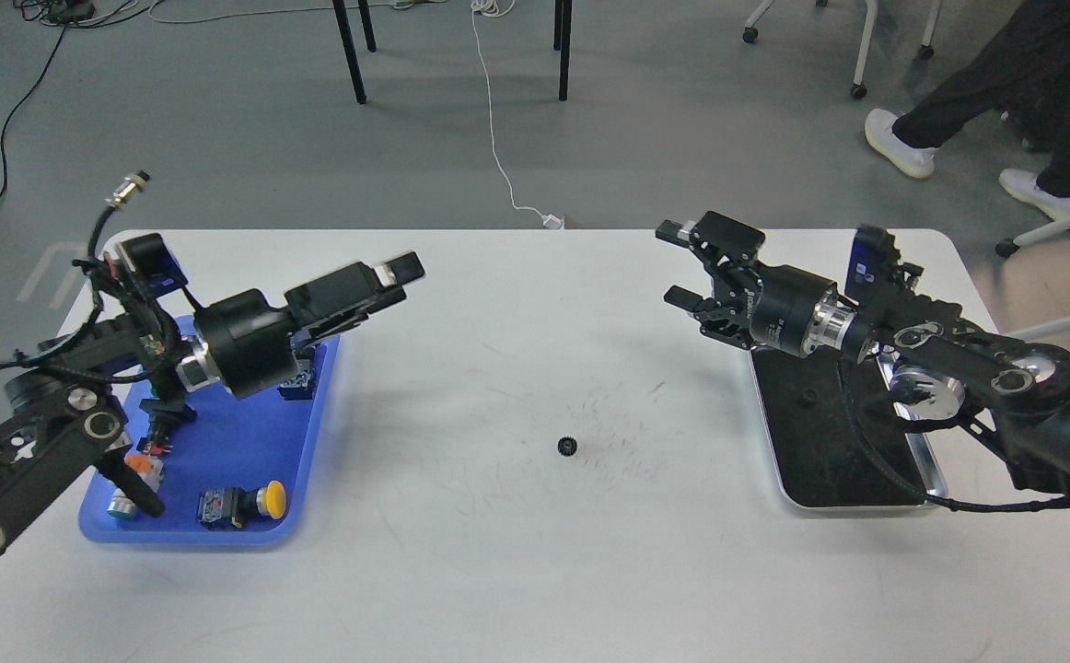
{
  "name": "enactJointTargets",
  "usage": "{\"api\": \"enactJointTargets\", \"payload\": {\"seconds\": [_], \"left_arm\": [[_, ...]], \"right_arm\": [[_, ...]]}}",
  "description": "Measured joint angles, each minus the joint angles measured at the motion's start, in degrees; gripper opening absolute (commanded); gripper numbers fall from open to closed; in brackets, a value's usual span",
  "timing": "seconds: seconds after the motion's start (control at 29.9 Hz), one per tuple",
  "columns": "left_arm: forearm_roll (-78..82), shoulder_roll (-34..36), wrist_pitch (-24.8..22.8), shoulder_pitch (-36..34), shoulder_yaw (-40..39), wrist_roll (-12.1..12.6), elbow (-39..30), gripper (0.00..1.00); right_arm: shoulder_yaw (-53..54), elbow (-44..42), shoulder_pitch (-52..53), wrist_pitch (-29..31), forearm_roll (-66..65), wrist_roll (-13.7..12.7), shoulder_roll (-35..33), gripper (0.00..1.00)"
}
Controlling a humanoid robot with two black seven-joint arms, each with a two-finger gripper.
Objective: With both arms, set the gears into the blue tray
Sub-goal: 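Withdraw the right gripper and reach the left gripper toward the part, then grasp the black part on the table with the left gripper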
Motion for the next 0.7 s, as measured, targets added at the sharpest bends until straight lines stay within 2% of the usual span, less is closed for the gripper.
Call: {"api": "enactJointTargets", "payload": {"seconds": [0.13, 0.27, 0.5, 0.7], "left_arm": [[16.4, -2.7, 0.9, -8.3, 12.5, -0.1, 1.1, 0.98], [29.4, -8.3, 4.4, -14.1, 21.5, -0.1, 6.6, 0.98], [33.6, -19.0, 8.9, -18.2, 26.9, -0.1, 18.7, 0.94], [33.6, -21.6, 12.2, -20.0, 30.9, -0.1, 25.2, 0.83]], "right_arm": [[9.9, 0.0, -8.0, 0.5, 3.8, 0.0, -2.4, 1.00], [14.6, 0.1, -12.8, 0.5, 6.6, 0.0, -5.5, 1.00], [15.5, 0.2, -15.0, 0.5, 8.7, 0.0, -9.5, 1.00], [15.5, 1.2, -15.1, 0.5, 8.8, 0.0, -10.5, 1.00]]}}
